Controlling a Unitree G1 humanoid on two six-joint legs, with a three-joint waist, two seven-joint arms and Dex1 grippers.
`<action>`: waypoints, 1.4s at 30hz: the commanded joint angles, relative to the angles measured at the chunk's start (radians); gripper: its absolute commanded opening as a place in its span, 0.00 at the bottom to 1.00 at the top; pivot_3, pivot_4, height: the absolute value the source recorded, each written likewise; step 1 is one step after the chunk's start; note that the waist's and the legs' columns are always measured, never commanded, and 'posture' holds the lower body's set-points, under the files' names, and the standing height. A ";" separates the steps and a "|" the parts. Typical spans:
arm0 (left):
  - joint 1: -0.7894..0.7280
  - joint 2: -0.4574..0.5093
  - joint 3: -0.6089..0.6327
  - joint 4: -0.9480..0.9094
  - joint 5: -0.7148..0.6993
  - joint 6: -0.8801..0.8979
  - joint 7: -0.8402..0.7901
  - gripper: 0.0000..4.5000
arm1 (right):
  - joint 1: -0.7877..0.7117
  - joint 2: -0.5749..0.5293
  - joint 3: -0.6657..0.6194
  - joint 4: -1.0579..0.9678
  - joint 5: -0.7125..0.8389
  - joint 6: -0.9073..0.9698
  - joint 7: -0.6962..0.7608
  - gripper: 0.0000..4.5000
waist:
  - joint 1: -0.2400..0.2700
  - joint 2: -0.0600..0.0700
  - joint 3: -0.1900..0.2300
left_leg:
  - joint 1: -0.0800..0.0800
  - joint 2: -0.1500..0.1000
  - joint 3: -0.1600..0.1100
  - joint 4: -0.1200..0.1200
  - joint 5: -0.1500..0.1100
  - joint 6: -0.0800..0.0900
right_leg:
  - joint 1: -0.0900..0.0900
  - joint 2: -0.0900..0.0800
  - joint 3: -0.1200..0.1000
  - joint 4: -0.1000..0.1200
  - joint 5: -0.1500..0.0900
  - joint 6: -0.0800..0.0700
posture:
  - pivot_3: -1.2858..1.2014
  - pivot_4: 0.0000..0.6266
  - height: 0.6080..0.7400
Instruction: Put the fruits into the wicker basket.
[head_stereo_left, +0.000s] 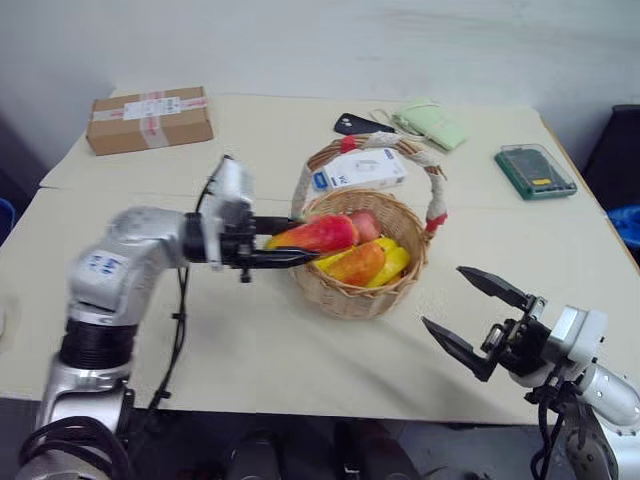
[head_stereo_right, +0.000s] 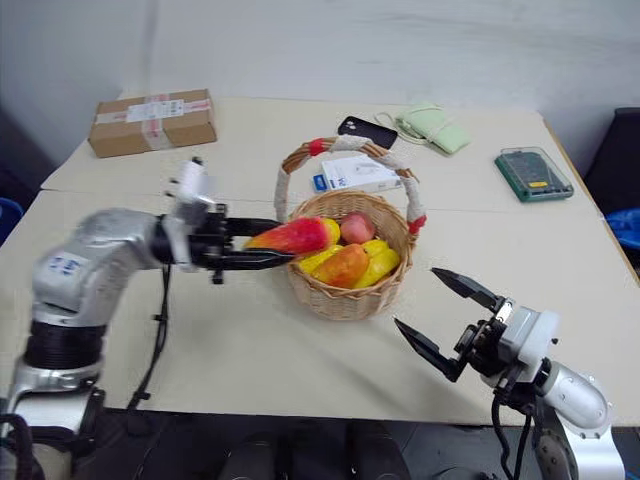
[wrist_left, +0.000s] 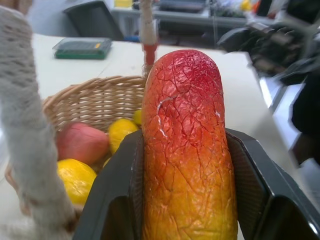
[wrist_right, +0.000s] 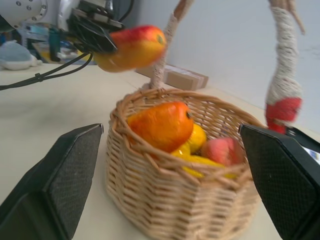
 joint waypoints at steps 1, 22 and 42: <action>-0.011 -0.046 0.020 -0.021 0.036 -0.056 0.102 0.41 | 0.029 0.004 -0.041 -0.042 0.023 -0.035 0.005 1.00 | -0.007 0.001 0.000 | 0.000 0.000 0.000 0.000 0.000 -0.001 | -0.001 0.001 0.001 0.001 0.000 0.000 | 0.52 0.24 1.00; 0.148 0.258 0.350 0.139 -0.222 -0.024 -0.215 0.99 | -0.180 -0.209 -0.122 0.094 0.123 0.266 -0.043 1.00 | -0.020 0.003 0.002 | 0.002 0.000 0.000 0.000 0.000 -0.001 | -0.002 0.000 0.002 0.002 0.000 0.000 | 0.52 0.24 1.00; 0.217 0.284 0.384 0.174 -0.263 -0.074 -0.359 1.00 | -0.973 -0.227 0.233 0.625 0.019 0.511 0.401 0.71 | -0.028 0.008 0.006 | -0.004 0.001 0.000 -0.001 -0.002 0.002 | -0.006 -0.001 0.000 -0.003 0.000 -0.001 | 0.52 0.24 1.00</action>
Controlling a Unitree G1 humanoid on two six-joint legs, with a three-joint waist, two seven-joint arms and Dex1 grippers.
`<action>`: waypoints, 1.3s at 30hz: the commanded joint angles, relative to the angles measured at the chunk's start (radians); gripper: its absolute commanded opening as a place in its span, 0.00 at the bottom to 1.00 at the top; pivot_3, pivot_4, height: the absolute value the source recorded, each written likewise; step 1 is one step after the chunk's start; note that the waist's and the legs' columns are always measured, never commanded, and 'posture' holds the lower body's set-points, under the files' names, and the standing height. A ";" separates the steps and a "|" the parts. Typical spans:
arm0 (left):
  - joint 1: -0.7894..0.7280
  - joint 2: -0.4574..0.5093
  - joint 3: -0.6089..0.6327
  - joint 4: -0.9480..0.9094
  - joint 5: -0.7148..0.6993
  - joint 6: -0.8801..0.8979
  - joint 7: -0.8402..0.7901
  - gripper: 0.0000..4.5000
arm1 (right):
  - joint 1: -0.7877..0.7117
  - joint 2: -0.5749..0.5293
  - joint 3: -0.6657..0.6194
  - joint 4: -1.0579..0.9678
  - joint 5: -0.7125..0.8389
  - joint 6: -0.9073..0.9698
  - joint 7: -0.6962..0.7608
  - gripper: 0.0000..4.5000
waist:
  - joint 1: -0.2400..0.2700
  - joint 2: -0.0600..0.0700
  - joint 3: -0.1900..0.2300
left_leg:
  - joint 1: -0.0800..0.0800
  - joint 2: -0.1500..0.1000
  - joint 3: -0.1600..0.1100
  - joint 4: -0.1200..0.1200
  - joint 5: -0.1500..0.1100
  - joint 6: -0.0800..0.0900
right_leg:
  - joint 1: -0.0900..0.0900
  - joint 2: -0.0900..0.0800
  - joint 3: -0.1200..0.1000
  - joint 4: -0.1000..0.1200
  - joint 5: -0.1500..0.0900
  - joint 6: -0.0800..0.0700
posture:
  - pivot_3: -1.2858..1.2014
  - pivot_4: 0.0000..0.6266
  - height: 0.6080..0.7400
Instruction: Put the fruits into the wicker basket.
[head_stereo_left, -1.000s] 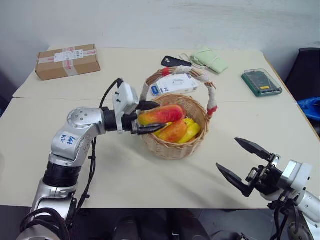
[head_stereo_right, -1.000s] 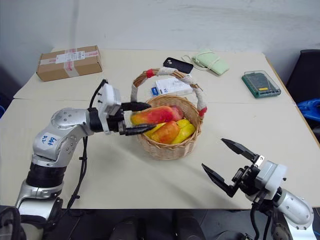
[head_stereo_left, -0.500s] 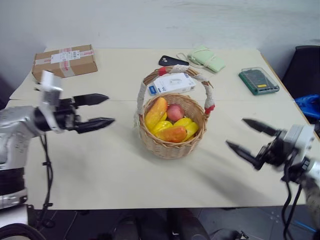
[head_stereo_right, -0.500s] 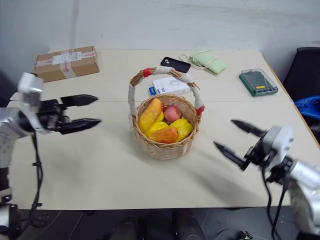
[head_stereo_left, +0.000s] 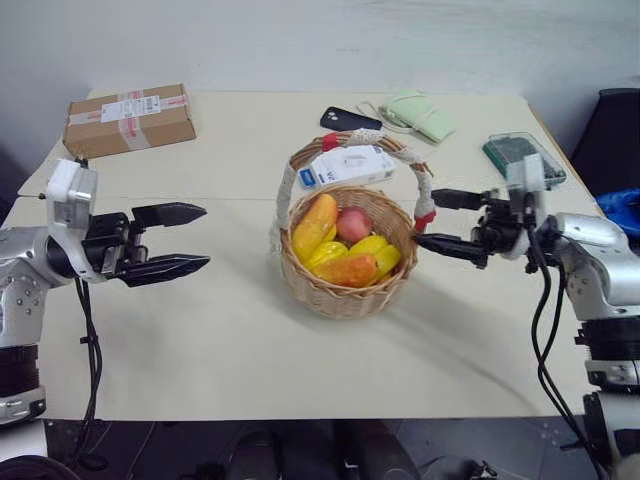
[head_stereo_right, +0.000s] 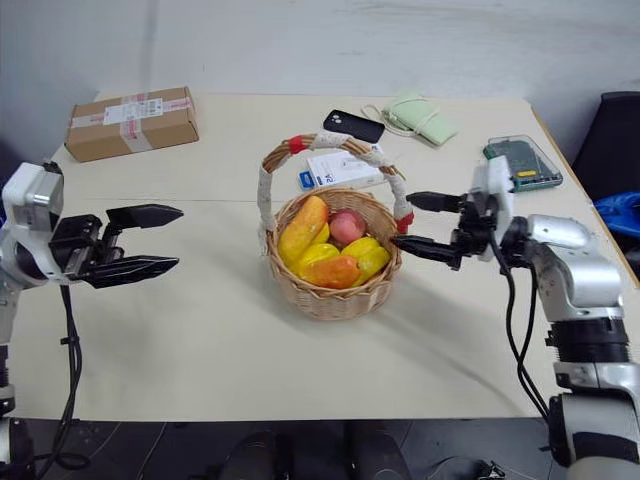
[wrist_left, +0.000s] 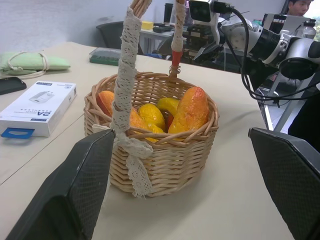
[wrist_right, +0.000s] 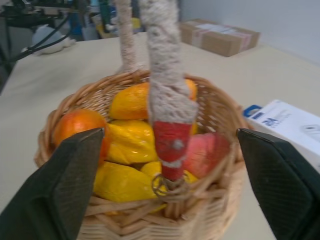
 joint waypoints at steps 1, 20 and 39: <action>0.004 0.002 0.015 -0.038 -0.026 0.002 0.013 1.00 | -0.028 0.007 0.000 -0.018 -0.002 -0.001 0.058 0.64 | 0.000 0.000 0.000 | 0.000 0.000 0.000 0.000 0.000 0.000 | 0.000 0.000 0.000 0.000 0.000 0.000 | 0.52 0.24 1.00; -0.069 -0.134 -0.079 -0.146 -0.101 0.069 0.118 1.00 | 0.458 0.054 -0.482 -0.534 0.138 0.067 -0.358 0.03 | 0.013 0.002 0.001 | -0.002 -0.001 -0.001 0.001 0.000 -0.001 | 0.001 -0.001 0.000 -0.001 0.001 0.001 | 0.52 0.24 1.00; -0.171 -0.206 -0.212 0.002 0.009 -0.044 0.031 1.00 | 0.551 -0.076 -0.689 -0.020 -0.103 -0.256 -0.411 0.25 | -0.003 0.008 0.005 | 0.003 -0.001 0.004 -0.001 0.000 -0.001 | 0.003 0.003 0.006 -0.002 0.002 0.003 | 0.52 0.24 1.00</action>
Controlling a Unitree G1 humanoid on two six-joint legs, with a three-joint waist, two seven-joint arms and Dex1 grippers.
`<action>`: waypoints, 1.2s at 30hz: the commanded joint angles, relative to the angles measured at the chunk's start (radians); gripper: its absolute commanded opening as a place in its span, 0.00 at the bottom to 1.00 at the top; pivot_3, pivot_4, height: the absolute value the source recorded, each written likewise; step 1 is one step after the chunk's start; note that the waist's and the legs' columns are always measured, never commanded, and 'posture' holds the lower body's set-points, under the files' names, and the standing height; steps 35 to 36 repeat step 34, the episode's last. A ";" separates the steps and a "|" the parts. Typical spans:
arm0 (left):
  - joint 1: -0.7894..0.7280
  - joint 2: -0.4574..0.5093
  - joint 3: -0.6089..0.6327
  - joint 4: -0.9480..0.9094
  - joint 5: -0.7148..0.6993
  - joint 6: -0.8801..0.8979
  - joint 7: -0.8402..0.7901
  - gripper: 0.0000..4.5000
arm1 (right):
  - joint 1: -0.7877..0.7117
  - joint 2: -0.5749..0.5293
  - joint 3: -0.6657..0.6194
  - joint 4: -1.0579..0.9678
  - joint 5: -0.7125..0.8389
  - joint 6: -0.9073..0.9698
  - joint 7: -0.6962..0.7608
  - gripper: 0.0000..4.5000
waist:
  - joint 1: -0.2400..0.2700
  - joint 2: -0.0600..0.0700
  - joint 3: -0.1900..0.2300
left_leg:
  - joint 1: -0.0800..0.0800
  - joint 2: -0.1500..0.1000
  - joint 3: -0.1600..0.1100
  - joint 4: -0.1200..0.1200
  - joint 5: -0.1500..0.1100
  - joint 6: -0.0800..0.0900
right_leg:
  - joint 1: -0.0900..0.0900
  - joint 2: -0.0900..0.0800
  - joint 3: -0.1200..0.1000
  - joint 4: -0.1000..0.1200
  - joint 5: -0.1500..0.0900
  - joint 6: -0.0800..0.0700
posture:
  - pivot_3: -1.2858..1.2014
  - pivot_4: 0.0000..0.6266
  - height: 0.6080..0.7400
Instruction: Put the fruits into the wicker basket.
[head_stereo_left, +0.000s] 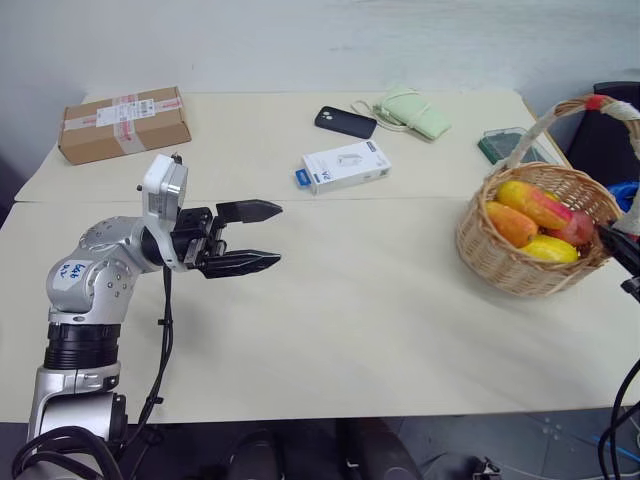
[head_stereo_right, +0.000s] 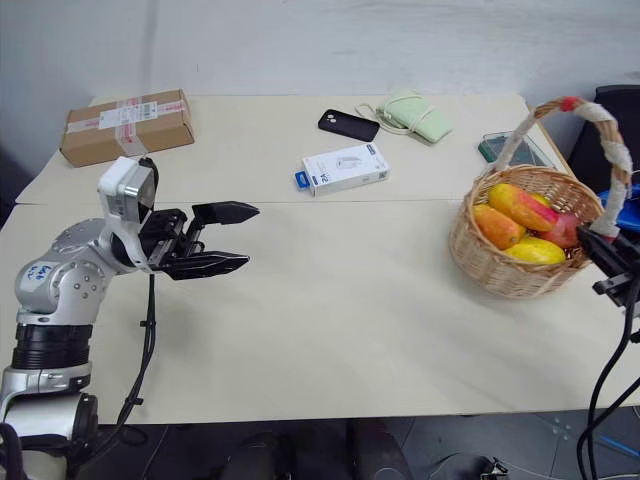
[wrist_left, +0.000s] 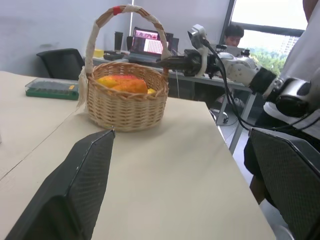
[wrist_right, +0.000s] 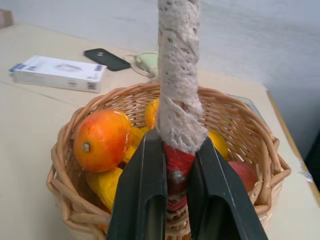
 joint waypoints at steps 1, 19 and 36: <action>-0.003 0.014 0.010 -0.001 0.020 -0.033 -0.012 1.00 | -0.017 -0.027 -0.016 0.041 -0.022 -0.100 0.015 0.33 | 0.000 0.000 0.000 | 0.000 0.000 0.000 0.000 0.000 0.000 | 0.000 0.000 0.000 0.000 0.000 0.000 | 0.52 0.24 1.00; 0.393 0.213 0.102 0.123 0.259 -0.383 -0.059 1.00 | 0.629 0.033 -0.171 -0.429 0.115 -0.160 0.393 0.99 | 0.001 -0.001 -0.001 | 0.002 0.000 0.000 -0.003 -0.001 0.001 | 0.003 -0.002 0.001 -0.003 0.001 0.002 | 0.52 0.24 1.00; 0.614 0.073 0.152 -0.008 0.327 -0.547 0.184 1.00 | 0.047 0.236 0.567 -0.213 -0.201 -0.337 0.246 0.99 | -0.007 -0.005 -0.002 | 0.001 -0.002 0.000 -0.007 0.000 0.002 | 0.000 -0.004 -0.001 -0.004 0.002 0.000 | 0.52 0.24 1.00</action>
